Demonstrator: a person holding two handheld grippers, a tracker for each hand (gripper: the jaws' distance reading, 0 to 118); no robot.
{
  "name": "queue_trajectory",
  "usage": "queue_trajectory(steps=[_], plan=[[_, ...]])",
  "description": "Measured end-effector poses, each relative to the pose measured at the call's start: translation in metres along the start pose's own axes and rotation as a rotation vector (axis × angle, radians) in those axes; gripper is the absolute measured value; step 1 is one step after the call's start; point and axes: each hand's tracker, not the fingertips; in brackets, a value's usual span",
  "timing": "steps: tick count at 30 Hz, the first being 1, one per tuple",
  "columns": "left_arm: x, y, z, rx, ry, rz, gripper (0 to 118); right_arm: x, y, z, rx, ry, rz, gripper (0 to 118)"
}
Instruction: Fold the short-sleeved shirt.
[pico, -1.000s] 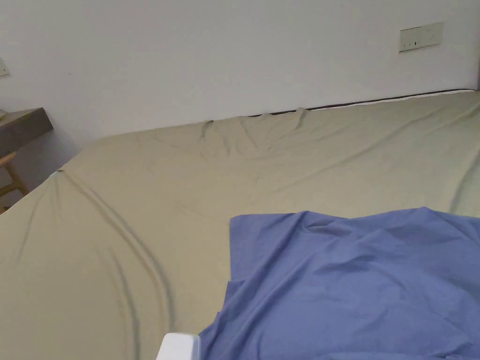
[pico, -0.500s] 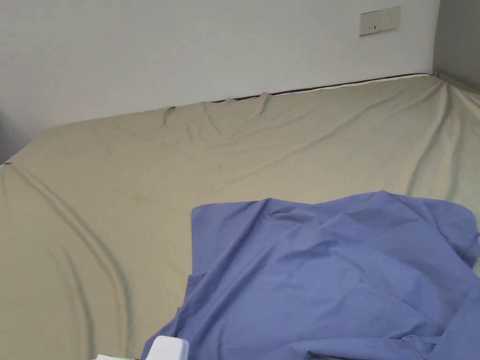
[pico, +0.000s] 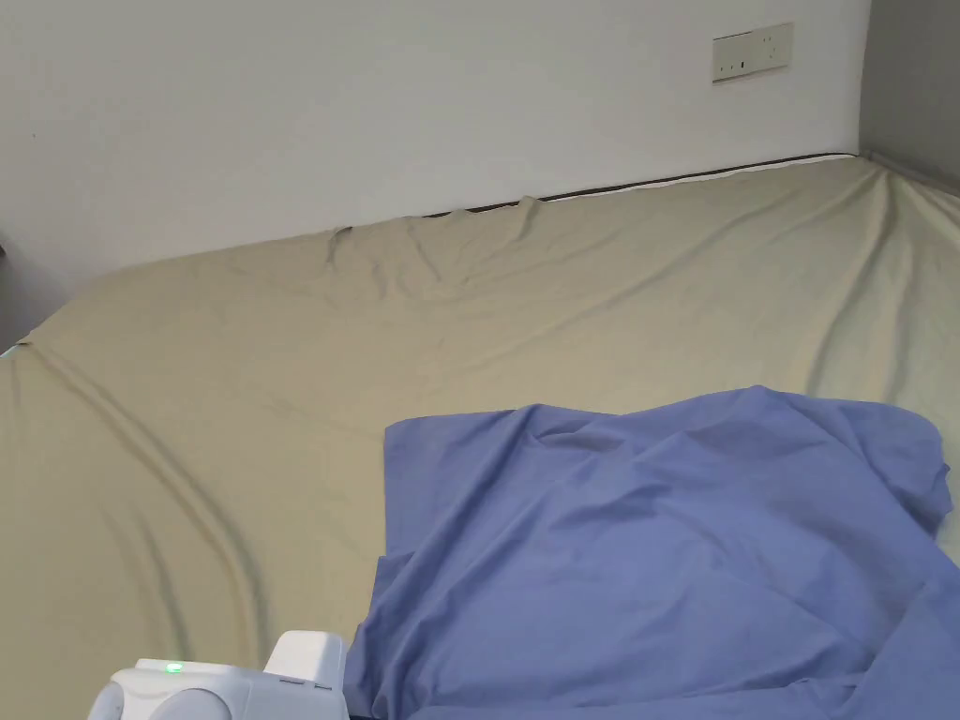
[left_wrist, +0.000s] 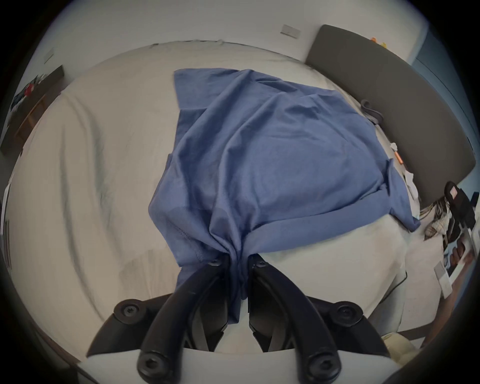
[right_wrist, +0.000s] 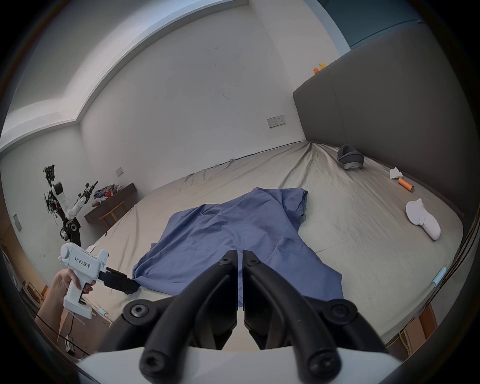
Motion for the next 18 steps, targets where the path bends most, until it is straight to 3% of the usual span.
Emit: queue_trajectory(steps=[5, 10, 11, 12, 13, 14, 15, 18], plan=[[-0.004, -0.004, -0.019, -0.004, 0.008, 0.091, 9, 0.002, 0.002, 0.002, 0.023, -0.009, -0.014, 3], [0.022, -0.013, -0.019, 0.023, 0.139, -0.013, 9, 0.012, -0.005, -0.001, 0.004, -0.105, -0.028, 5], [0.025, -0.013, -0.021, 0.024, 0.156, -0.031, 9, 0.017, -0.008, -0.002, 0.000, -0.133, -0.035, 12], [0.026, -0.013, -0.022, 0.021, 0.147, -0.012, 9, 0.020, -0.010, -0.001, -0.012, -0.157, -0.041, 28], [0.024, -0.012, -0.022, 0.021, 0.153, 0.013, 9, 0.025, -0.012, -0.001, -0.046, -0.198, -0.041, 63], [0.024, -0.012, -0.021, 0.029, 0.158, 0.065, 9, 0.029, -0.015, -0.005, -0.077, -0.232, -0.034, 87], [0.023, -0.012, -0.022, 0.036, 0.163, 0.087, 9, 0.032, -0.019, -0.009, -0.102, -0.263, -0.016, 102], [0.030, -0.018, -0.021, 0.059, 0.185, 0.036, 9, 0.046, -0.033, -0.023, -0.201, -0.302, 0.048, 107]])
